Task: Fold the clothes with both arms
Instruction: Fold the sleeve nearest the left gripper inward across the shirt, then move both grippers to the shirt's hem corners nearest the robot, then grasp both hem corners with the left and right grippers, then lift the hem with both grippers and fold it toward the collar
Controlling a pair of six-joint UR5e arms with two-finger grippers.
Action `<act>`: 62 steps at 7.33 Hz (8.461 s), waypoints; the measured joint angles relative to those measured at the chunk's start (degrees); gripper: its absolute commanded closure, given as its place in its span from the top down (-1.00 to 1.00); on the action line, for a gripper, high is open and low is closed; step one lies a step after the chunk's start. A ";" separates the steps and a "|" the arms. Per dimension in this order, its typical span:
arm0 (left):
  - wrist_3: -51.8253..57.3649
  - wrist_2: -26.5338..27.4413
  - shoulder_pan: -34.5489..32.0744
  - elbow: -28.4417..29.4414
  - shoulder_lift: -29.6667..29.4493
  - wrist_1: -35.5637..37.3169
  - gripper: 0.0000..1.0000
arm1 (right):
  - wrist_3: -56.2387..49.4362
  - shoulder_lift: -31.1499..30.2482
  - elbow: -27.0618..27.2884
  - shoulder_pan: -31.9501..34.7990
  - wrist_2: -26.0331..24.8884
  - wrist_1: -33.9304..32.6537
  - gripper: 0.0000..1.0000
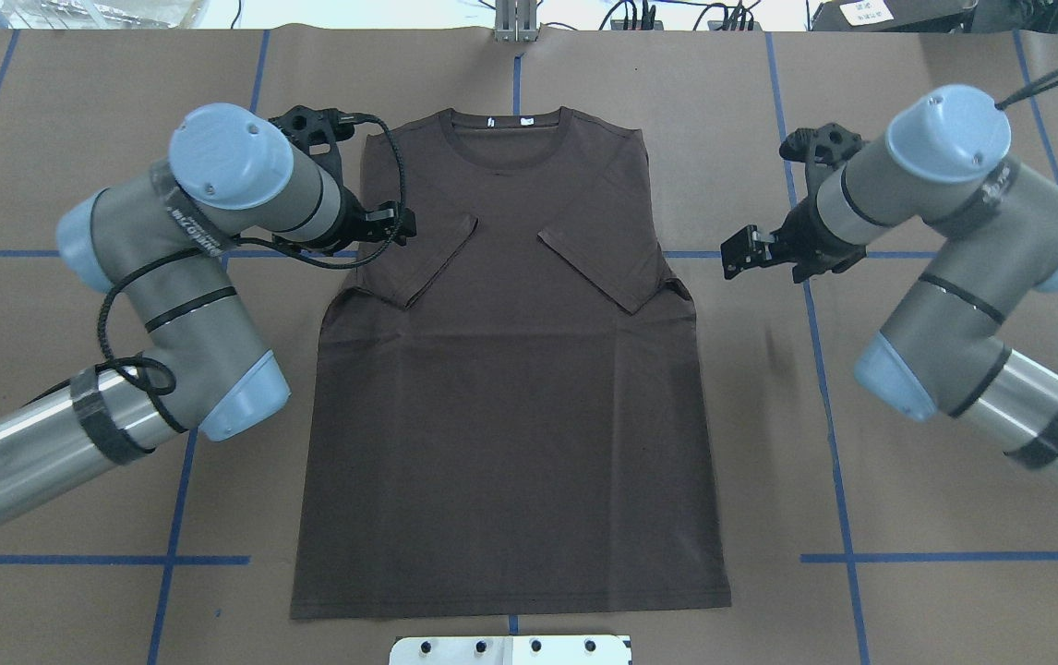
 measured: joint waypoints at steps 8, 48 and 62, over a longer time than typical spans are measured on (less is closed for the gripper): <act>0.03 0.04 1.14 -13.01 10.56 1.43 1.00 | 30.50 -16.71 21.73 -41.34 -33.20 -3.03 0.99; -41.99 13.55 36.18 -36.01 13.30 24.44 -1.00 | 28.39 -25.90 37.37 -35.63 -19.02 -2.72 -1.00; -12.69 13.42 11.84 -24.63 7.36 18.06 -1.00 | -20.65 7.85 3.27 -2.11 -12.19 -2.75 -1.00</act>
